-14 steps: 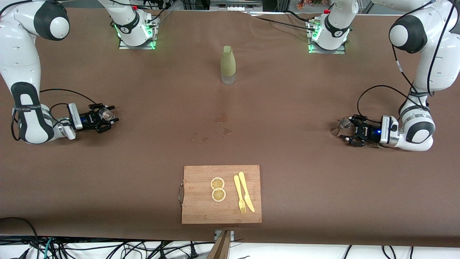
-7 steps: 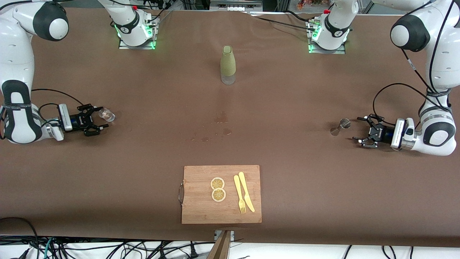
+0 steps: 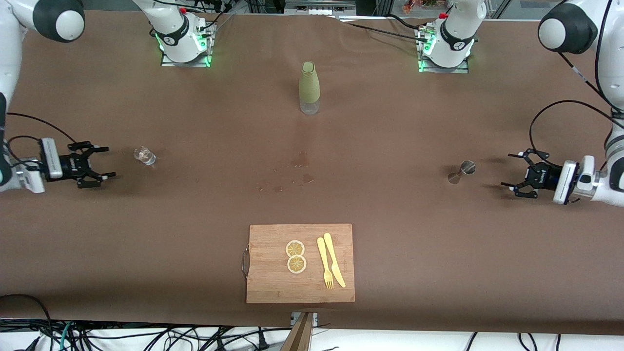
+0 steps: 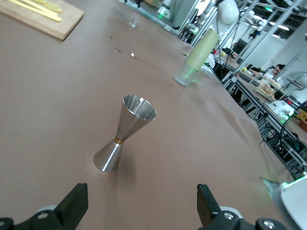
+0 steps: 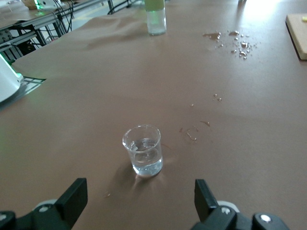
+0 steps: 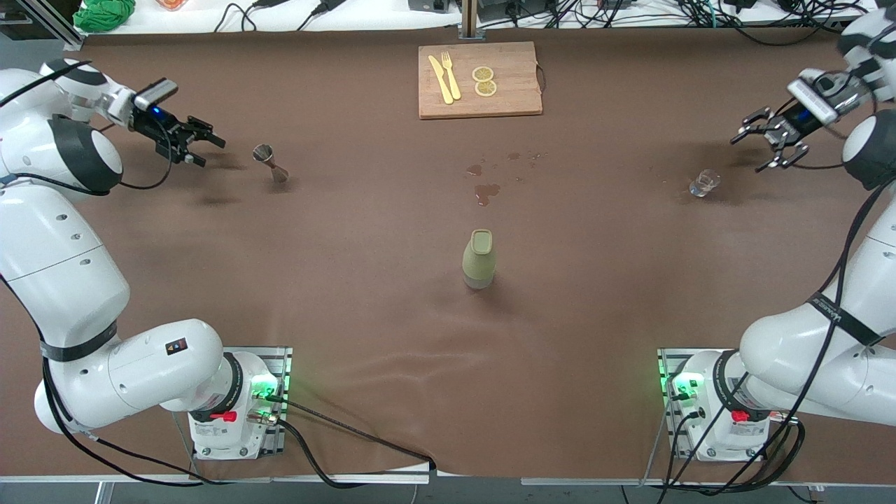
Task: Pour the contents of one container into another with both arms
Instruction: 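Open both grippers and draw them back from the cup and jigger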
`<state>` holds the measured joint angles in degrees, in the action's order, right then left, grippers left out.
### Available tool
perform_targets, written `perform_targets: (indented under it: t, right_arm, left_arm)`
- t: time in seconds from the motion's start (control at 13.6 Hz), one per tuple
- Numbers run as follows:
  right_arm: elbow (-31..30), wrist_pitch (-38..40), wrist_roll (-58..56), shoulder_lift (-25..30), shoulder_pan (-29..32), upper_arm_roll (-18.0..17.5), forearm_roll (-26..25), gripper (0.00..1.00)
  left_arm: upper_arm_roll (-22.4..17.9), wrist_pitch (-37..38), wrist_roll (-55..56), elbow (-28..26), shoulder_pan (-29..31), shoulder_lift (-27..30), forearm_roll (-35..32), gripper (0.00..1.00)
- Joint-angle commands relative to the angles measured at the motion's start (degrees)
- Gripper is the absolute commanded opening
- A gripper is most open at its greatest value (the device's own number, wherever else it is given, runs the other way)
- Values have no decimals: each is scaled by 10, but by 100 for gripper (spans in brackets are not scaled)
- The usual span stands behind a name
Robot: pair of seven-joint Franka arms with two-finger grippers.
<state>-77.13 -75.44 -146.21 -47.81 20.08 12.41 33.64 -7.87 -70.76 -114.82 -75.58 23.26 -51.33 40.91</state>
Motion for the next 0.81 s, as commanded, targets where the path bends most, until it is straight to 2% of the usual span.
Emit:
perform_targets:
  t: [0.0, 0.15, 0.37, 0.59, 0.73]
  right_arm:
    - [-15, -11, 102, 81, -10, -16, -44, 99]
    - [-29, -43, 185, 136, -31, -31, -65, 99]
    - [-102, -106, 312, 243, -82, -33, -97, 99]
    - [-165, -160, 464, 344, -147, -36, -153, 99]
    - [-197, -183, 578, 403, -171, -65, -194, 99]
  left_arm:
    - [-5, 9, 91, 8, -19, 52, -34, 100]
    - [-1, 15, 144, 12, -30, 80, -58, 100]
    - [0, 16, 221, 15, -58, 133, -106, 100]
    - [0, 15, 288, 18, -75, 160, -117, 100]
    - [0, 19, 346, 18, -99, 188, -147, 100]
